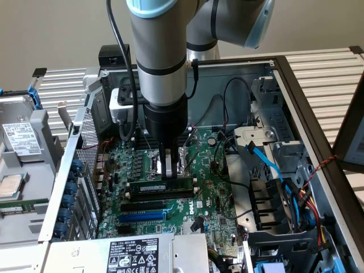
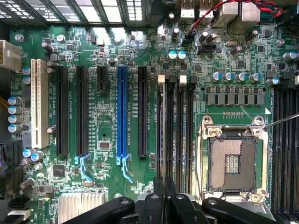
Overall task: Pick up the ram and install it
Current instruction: 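Insert the ram into the slot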
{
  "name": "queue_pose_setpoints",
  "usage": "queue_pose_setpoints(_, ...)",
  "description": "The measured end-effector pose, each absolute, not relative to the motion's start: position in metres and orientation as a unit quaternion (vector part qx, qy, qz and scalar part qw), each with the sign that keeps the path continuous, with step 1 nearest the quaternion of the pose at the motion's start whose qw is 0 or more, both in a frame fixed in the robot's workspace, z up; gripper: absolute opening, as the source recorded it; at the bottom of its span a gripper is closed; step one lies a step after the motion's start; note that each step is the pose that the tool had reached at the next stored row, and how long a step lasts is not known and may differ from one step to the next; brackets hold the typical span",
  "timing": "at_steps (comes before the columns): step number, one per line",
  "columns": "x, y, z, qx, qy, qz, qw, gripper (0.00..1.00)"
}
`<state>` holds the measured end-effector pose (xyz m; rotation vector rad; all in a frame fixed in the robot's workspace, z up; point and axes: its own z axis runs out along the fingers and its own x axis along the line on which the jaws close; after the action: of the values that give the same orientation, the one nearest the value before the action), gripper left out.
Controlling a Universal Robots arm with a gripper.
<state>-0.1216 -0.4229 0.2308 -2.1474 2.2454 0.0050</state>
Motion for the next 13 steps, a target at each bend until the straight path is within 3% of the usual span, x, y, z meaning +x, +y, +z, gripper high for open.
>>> queue_pose_setpoints(13, -0.1216, -0.4229, 0.2293, -0.691, 0.723, 0.002, 0.017, 0.12)
